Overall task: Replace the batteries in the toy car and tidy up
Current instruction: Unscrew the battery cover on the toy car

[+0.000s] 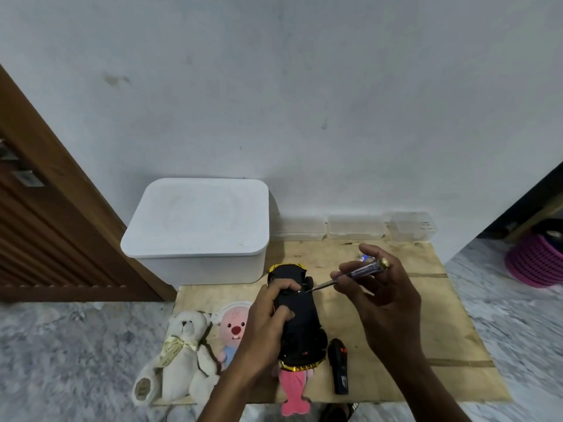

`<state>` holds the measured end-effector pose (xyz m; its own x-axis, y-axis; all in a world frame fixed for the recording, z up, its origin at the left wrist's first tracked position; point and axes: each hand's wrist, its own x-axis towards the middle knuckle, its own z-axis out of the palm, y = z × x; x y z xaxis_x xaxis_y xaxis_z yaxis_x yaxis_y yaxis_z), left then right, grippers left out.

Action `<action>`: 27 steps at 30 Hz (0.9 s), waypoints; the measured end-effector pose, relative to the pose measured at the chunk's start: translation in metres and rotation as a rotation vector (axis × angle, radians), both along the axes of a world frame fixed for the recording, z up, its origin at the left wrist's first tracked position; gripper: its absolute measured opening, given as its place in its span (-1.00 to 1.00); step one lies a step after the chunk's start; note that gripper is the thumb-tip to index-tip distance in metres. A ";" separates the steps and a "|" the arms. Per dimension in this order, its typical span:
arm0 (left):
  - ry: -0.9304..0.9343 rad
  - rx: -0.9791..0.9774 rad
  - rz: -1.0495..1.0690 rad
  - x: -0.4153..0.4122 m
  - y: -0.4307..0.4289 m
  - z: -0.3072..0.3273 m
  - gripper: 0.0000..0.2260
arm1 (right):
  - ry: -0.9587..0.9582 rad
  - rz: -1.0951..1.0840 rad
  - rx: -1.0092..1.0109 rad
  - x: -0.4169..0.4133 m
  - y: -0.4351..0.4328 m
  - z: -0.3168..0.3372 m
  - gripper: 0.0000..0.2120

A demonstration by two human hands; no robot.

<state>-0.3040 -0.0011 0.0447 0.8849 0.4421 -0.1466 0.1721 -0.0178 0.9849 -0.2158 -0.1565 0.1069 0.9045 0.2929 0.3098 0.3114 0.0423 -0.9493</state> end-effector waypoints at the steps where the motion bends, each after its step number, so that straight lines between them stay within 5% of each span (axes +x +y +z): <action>1: 0.003 0.002 -0.003 -0.001 0.000 -0.001 -0.60 | 0.006 0.004 0.010 -0.001 0.000 -0.001 -0.48; 20: -0.030 0.008 -0.014 -0.003 -0.002 0.002 -0.64 | -0.059 0.040 -0.051 -0.006 0.007 -0.004 -0.50; 24: -0.042 0.039 -0.020 -0.001 -0.005 0.004 -0.65 | -0.220 -0.004 -0.072 -0.006 0.012 0.000 -0.30; 27: -0.034 0.045 -0.016 0.002 -0.005 0.004 -0.62 | -0.372 -0.046 -0.128 -0.004 0.015 -0.001 -0.34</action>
